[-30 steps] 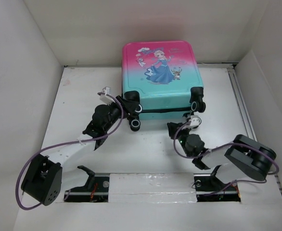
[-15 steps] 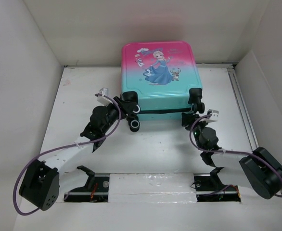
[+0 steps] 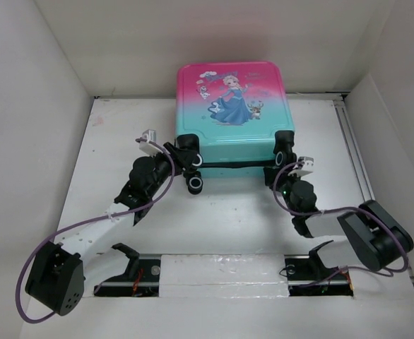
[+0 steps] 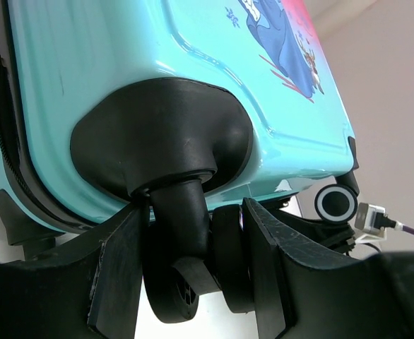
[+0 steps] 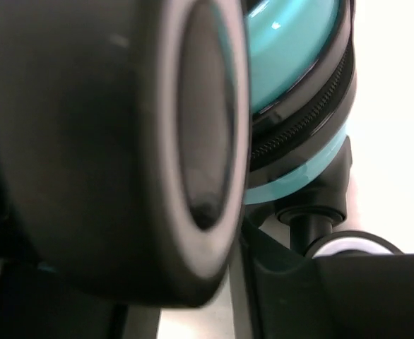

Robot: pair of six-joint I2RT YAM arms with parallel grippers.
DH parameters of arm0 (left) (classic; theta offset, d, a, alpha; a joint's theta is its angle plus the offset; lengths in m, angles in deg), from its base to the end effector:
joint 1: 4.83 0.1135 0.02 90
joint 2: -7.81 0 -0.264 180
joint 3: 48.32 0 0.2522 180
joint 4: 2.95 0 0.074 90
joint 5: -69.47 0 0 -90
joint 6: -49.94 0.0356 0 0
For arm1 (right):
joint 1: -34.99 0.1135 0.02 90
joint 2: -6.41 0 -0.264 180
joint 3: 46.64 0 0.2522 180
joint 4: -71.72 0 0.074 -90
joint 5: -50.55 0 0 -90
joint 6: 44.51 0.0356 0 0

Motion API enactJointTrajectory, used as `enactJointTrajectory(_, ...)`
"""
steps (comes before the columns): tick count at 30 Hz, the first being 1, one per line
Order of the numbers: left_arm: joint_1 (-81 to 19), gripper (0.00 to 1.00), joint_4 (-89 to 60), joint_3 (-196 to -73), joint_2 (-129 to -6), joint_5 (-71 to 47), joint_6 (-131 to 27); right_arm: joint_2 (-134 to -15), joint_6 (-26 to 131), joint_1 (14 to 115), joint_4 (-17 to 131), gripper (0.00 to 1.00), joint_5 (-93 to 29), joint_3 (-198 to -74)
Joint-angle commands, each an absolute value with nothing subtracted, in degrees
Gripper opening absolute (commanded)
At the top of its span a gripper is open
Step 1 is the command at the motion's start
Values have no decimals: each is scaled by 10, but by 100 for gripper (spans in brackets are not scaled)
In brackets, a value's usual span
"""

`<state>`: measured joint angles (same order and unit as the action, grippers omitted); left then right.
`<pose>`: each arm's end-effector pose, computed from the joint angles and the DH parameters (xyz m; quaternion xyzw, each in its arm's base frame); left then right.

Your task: Pack the luggage

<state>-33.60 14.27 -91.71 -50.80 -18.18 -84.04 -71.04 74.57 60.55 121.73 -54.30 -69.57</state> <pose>0.2056 -0.1146 0.2765 -0.0773 0.6904 -0.4380 0.5706 0.1998 0.0854 0.1573 0.1100 0.7252 0.2246 0.6415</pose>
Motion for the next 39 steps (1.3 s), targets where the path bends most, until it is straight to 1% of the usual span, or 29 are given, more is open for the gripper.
enactJointTrajectory(1,-334,0,237,-915,-482,-153,-818,-741,722,585,1320,40,-520,-730)
enactJointTrajectory(5,-334,0,226,-926,-482,-147,-818,-774,717,585,1372,32,-520,-735)
enactJointTrajectory(8,-334,0,234,-918,-482,-147,-818,-794,710,585,1418,32,-535,-727)
enactJointTrajectory(10,-334,0,218,-923,-482,-147,-813,-801,715,585,1436,38,-557,-722)
enactJointTrajectory(12,-334,0,218,-918,-469,-155,-808,-801,721,593,1436,42,-597,-715)
enactJointTrajectory(15,-334,0,218,-912,-463,-167,-802,-806,716,599,1456,42,-611,-715)
enactJointTrajectory(17,-334,0,207,-918,-463,-167,-797,-817,701,599,1471,31,-601,-723)
enactJointTrajectory(18,-334,0,207,-918,-458,-167,-797,-817,696,599,1482,24,-596,-729)
enactJointTrajectory(20,-334,0,220,-912,-458,-167,-797,-831,688,599,1508,4,-587,-729)
enactJointTrajectory(21,-334,0,220,-912,-458,-161,-797,-831,688,593,1516,0,-580,-729)
enactJointTrajectory(24,-334,0,220,-912,-464,-161,-797,-831,688,593,1516,0,-548,-734)
enactJointTrajectory(27,-334,0,240,-906,-479,-146,-810,-836,678,646,1516,0,-578,-723)
enactJointTrajectory(28,-334,0,240,-916,-486,-131,-810,-836,669,670,1516,0,-609,-723)
enactJointTrajectory(29,-334,0,240,-916,-497,-125,-815,-842,655,725,1510,0,-632,-723)
enactJointTrajectory(31,-334,0,248,-923,-503,-125,-822,-855,618,780,1498,0,-680,-730)
enactJointTrajectory(32,-334,0,256,-923,-503,-119,-822,-860,607,827,1491,0,-720,-735)
enactJointTrajectory(34,-334,0,262,-929,-508,-113,-830,-867,594,863,1474,0,-752,-744)
enactJointTrajectory(36,-346,0,262,-937,-513,-113,-830,-867,594,900,1436,0,-766,-767)
enactJointTrajectory(38,-360,0,262,-944,-513,-120,-830,-887,594,919,1436,0,-766,-779)
enactJointTrajectory(39,-360,0,262,-949,-525,-113,-836,-892,594,936,1436,0,-745,-794)
